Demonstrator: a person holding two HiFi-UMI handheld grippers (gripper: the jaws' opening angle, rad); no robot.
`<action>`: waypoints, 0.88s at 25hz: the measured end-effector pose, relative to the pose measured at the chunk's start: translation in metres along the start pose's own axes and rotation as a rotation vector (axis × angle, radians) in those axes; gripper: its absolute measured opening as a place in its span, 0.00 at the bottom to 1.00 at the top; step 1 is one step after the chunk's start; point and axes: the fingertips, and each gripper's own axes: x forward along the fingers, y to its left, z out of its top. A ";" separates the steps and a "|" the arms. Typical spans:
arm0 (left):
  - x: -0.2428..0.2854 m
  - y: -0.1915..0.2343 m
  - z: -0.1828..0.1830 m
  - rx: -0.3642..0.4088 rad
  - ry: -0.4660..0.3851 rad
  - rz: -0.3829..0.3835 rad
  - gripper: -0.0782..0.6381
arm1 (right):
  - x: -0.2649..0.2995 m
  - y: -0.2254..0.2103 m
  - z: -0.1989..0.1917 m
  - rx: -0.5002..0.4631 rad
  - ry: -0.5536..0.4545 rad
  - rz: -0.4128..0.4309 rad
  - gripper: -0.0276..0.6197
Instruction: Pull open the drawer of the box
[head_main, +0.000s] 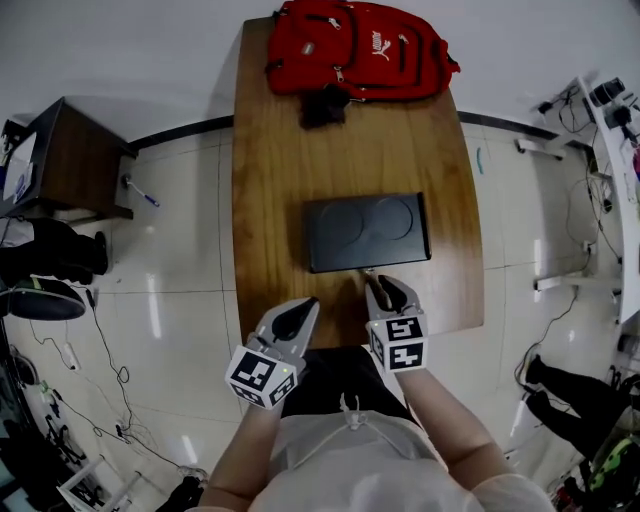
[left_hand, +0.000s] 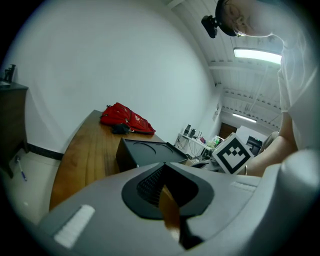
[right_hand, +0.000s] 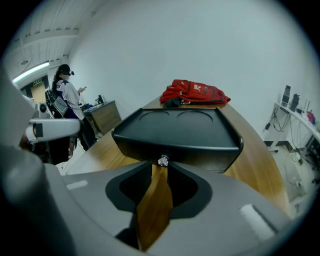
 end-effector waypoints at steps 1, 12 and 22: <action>0.002 0.001 -0.003 -0.008 0.004 -0.002 0.12 | 0.005 -0.002 -0.004 0.006 0.015 -0.009 0.21; 0.002 0.006 -0.017 -0.038 0.019 -0.013 0.12 | 0.026 -0.008 -0.004 0.106 0.026 -0.048 0.18; 0.003 -0.004 -0.017 -0.022 0.028 -0.039 0.12 | 0.023 -0.004 -0.011 0.120 0.050 -0.032 0.16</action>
